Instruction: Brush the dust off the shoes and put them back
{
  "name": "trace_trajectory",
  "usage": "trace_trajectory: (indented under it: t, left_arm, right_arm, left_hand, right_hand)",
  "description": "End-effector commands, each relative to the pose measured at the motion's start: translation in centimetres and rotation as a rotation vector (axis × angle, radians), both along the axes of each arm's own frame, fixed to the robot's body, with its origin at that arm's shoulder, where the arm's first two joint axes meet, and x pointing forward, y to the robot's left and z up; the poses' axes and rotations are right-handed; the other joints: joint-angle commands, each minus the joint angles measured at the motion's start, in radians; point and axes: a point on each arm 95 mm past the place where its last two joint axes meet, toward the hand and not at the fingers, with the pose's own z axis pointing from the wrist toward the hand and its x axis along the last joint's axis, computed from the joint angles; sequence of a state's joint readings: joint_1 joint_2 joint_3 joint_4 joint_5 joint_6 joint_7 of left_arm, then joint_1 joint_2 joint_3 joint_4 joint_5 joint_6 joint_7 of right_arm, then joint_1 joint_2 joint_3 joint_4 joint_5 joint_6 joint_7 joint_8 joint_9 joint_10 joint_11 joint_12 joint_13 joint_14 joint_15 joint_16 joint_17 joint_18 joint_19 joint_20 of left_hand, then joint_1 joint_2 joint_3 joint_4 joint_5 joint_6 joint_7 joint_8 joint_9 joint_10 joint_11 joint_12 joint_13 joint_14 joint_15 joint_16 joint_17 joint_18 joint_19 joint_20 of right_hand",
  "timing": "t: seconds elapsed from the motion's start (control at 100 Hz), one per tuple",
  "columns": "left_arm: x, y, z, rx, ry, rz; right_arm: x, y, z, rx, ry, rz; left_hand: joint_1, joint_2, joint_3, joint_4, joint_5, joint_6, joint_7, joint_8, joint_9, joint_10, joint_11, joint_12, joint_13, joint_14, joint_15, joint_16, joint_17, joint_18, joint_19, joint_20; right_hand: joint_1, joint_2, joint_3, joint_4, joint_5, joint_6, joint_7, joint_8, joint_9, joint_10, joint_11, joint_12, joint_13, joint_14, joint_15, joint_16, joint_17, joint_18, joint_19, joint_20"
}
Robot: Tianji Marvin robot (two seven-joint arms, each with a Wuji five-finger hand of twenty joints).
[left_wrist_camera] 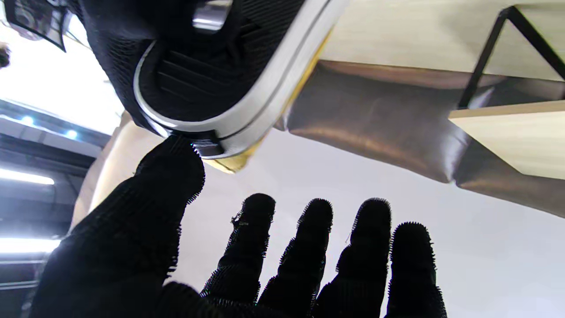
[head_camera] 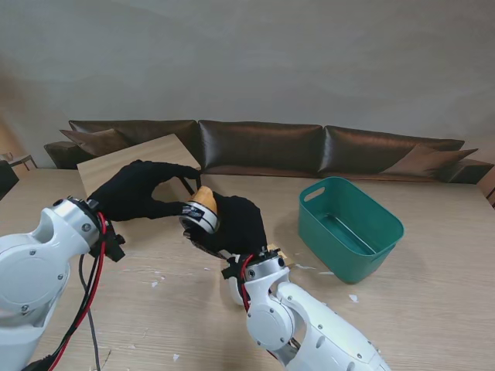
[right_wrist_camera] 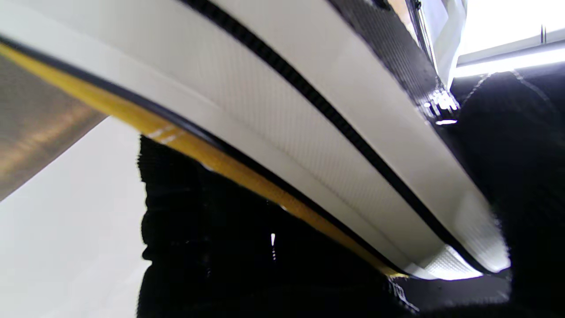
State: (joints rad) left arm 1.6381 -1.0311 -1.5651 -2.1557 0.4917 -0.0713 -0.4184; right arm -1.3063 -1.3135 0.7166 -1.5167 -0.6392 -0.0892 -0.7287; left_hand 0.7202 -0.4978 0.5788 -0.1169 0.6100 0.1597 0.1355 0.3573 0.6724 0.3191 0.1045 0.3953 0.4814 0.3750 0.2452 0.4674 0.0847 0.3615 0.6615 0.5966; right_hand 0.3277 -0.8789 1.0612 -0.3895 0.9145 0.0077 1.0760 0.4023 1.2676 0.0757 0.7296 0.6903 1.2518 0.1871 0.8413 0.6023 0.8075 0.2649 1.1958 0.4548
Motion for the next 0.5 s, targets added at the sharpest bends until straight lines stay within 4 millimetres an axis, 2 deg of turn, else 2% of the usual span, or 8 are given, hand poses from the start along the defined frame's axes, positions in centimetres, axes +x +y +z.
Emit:
trace_trajectory:
  t: [0.0, 0.15, 0.18, 0.26, 0.31, 0.35, 0.43, 0.49]
  left_arm:
    - [-0.4, 0.8, -0.7, 0.004, 0.006, 0.034]
    - [-1.2, 2.9, -1.9, -0.043, 0.032, 0.119]
    - [-1.3, 3.2, -2.3, -0.053, 0.044, 0.133]
    - [-1.6, 3.7, -3.3, -0.067, 0.086, 0.156]
    - [-1.7, 3.8, -4.0, -0.065, 0.117, 0.160]
    - [-1.6, 3.7, -4.6, -0.060, 0.134, 0.160]
    - [-1.3, 3.3, -6.0, -0.055, 0.173, 0.150]
    - [-0.8, 2.8, -7.1, -0.063, 0.197, 0.138]
  right_arm:
    - [-0.1, 0.2, 1.0, 0.034, 0.005, 0.009]
    - [0.1, -0.3, 1.4, 0.052, 0.031, 0.005]
    - [0.1, -0.5, 1.5, 0.055, 0.034, 0.003]
    - [0.3, -0.8, 1.9, 0.059, 0.041, -0.002]
    - [0.3, -1.0, 2.3, 0.065, 0.044, -0.007]
    - [0.4, -1.2, 2.6, 0.071, 0.047, -0.010]
    - [0.4, -1.6, 3.2, 0.085, 0.056, -0.013]
    - [0.4, -1.9, 3.7, 0.096, 0.062, -0.010]
  left_hand:
    - [-0.002, 0.023, -0.020, 0.044, -0.054, -0.022, -0.033, -0.032, -0.058, -0.012, -0.021, -0.037, -0.062, -0.006, -0.045, -0.031, -0.023, -0.031, -0.074, -0.023]
    - [-0.026, 0.012, -0.035, 0.029, -0.129, -0.019, -0.078, -0.101, -0.125, -0.013, -0.034, -0.076, -0.116, -0.015, -0.088, -0.058, -0.035, -0.052, -0.209, -0.021]
    - [-0.032, 0.004, -0.020, 0.020, -0.141, -0.019, -0.081, -0.122, -0.133, -0.013, -0.033, -0.080, -0.122, -0.017, -0.096, -0.061, -0.029, -0.057, -0.252, -0.005]
    - [-0.052, -0.022, 0.026, 0.017, -0.162, -0.024, -0.087, -0.146, -0.150, -0.016, -0.037, -0.084, -0.141, -0.025, -0.113, -0.068, -0.018, -0.062, -0.337, 0.020]
    - [-0.065, -0.037, 0.051, 0.015, -0.176, -0.023, -0.091, -0.157, -0.164, -0.017, -0.039, -0.086, -0.154, -0.030, -0.121, -0.072, -0.011, -0.070, -0.386, 0.035]
    - [-0.085, -0.054, 0.083, 0.010, -0.180, -0.022, -0.091, -0.166, -0.165, -0.018, -0.038, -0.087, -0.157, -0.033, -0.123, -0.074, -0.009, -0.074, -0.411, 0.073]
    - [-0.121, -0.081, 0.121, 0.002, -0.199, -0.017, -0.101, -0.177, -0.183, -0.020, -0.042, -0.091, -0.174, -0.040, -0.133, -0.079, -0.021, -0.085, -0.430, 0.083]
    - [-0.172, -0.105, 0.180, -0.014, -0.206, -0.017, -0.103, -0.185, -0.193, -0.023, -0.044, -0.094, -0.190, -0.049, -0.141, -0.085, -0.030, -0.094, -0.444, 0.084]
  right_hand:
    - [0.213, 0.090, 0.268, 0.060, 0.027, -0.194, 0.069, 0.038, 0.042, -0.066, 0.012, 0.015, 0.059, -0.118, 0.045, 0.019, -0.102, -0.040, 0.013, -0.020]
    - [0.219, 0.093, 0.262, 0.061, 0.030, -0.183, 0.061, 0.046, 0.045, -0.060, 0.004, 0.021, 0.059, -0.111, 0.044, 0.017, -0.107, -0.030, 0.009, -0.019]
    - [0.219, 0.094, 0.262, 0.061, 0.030, -0.182, 0.060, 0.046, 0.044, -0.060, 0.003, 0.022, 0.058, -0.111, 0.044, 0.017, -0.107, -0.029, 0.009, -0.018]
    - [0.220, 0.096, 0.259, 0.061, 0.030, -0.178, 0.058, 0.048, 0.044, -0.058, 0.001, 0.023, 0.058, -0.108, 0.044, 0.016, -0.108, -0.027, 0.008, -0.017]
    - [0.222, 0.097, 0.258, 0.062, 0.030, -0.177, 0.057, 0.048, 0.044, -0.057, 0.000, 0.024, 0.057, -0.107, 0.043, 0.016, -0.109, -0.026, 0.008, -0.017]
    - [0.222, 0.098, 0.256, 0.062, 0.030, -0.175, 0.055, 0.049, 0.044, -0.056, -0.002, 0.024, 0.057, -0.105, 0.042, 0.015, -0.111, -0.025, 0.007, -0.017]
    - [0.225, 0.099, 0.252, 0.064, 0.031, -0.170, 0.051, 0.051, 0.045, -0.055, -0.005, 0.024, 0.056, -0.103, 0.039, 0.013, -0.114, -0.020, 0.005, -0.016]
    - [0.226, 0.100, 0.250, 0.064, 0.031, -0.168, 0.049, 0.052, 0.043, -0.053, -0.007, 0.025, 0.056, -0.101, 0.038, 0.012, -0.116, -0.019, 0.004, -0.015]
